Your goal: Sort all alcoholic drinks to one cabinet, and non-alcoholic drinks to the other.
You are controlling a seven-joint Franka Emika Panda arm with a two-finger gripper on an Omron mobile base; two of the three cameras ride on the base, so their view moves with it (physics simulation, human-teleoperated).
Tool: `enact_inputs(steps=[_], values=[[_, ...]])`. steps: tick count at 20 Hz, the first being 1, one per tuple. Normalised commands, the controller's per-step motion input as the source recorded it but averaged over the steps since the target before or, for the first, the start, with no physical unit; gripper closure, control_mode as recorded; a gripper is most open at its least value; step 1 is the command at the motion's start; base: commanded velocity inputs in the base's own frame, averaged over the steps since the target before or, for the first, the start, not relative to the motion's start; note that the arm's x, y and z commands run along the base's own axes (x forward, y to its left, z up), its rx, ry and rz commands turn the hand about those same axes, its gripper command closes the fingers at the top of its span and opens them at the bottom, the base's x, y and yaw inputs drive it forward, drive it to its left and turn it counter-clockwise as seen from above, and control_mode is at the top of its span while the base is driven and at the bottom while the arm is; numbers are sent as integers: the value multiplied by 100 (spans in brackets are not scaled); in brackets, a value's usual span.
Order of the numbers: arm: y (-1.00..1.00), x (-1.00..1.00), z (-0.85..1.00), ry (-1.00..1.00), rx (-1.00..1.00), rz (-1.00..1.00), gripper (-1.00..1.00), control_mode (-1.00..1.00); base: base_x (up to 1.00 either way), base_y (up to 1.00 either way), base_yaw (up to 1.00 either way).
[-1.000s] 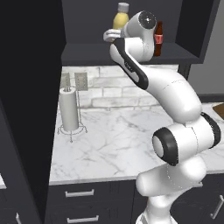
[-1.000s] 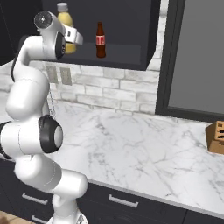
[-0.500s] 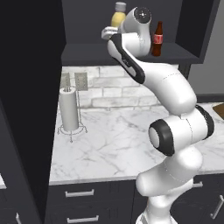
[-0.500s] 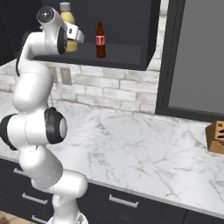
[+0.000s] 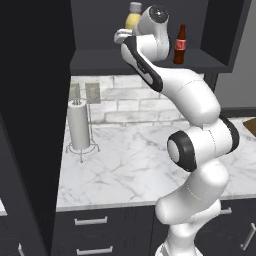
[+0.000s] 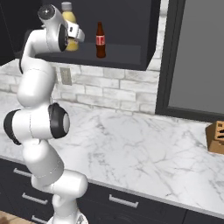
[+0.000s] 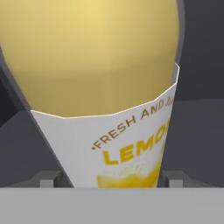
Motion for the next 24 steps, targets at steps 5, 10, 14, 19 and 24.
enact_inputs(steps=[5, 10, 14, 19, 24], values=[[6, 17, -12, 1, 0, -2, 100, -100, 0, 0, 0], [2, 14, -11, 2, 0, -2, 100, -100, 0, 0, 0], [0, 7, -10, 0, 0, -1, 100, -100, 0, 0, 0], [0, 3, -10, 0, 0, -1, 100, -100, 0, 0, 0], [0, 1, -10, 0, 0, -1, -100, -100, 0, 0, 0]])
